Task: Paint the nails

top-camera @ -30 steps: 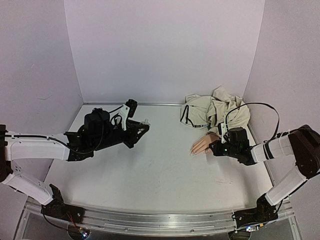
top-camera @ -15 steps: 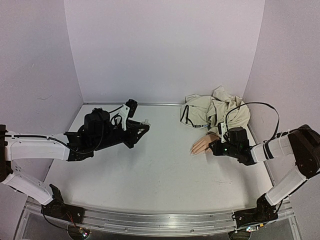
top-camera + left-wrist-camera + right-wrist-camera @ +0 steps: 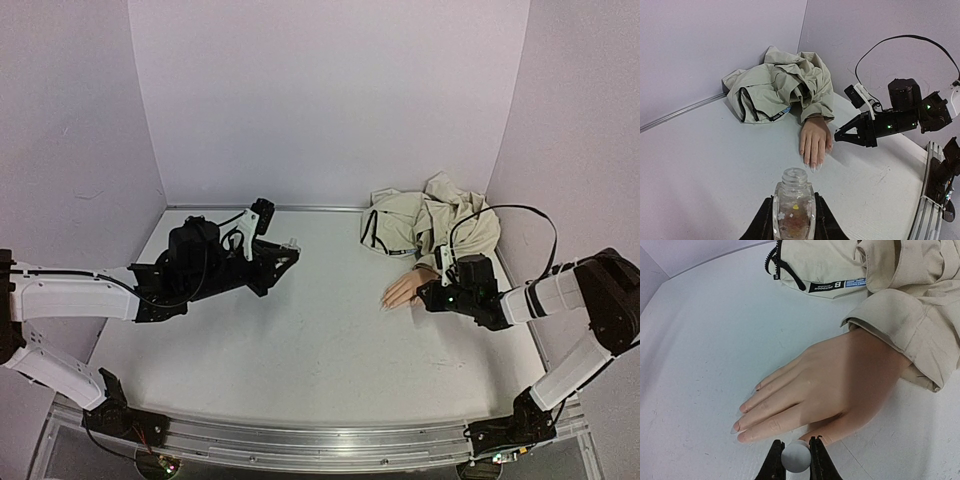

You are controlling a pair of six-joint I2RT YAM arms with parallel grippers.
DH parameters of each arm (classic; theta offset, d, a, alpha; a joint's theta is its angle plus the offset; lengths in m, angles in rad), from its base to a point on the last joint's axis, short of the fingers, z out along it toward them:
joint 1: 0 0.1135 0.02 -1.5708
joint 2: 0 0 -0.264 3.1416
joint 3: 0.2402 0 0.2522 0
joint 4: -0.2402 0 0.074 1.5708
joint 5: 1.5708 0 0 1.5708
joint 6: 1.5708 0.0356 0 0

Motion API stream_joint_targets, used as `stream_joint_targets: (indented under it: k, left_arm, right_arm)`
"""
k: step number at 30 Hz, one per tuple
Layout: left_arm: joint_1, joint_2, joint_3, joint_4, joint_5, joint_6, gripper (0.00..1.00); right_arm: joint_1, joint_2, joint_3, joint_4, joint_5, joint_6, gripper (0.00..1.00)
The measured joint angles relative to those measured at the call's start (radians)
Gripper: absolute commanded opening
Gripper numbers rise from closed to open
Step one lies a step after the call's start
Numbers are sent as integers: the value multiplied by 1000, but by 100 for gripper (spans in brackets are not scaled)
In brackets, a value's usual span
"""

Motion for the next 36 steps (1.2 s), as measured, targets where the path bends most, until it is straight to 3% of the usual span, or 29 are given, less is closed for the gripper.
stream_joint_targets:
  k: [36]
  left_arm:
    - [0, 0, 0, 0, 0, -1, 0]
  right_arm:
    - [0, 26, 19, -1, -32, -16, 0]
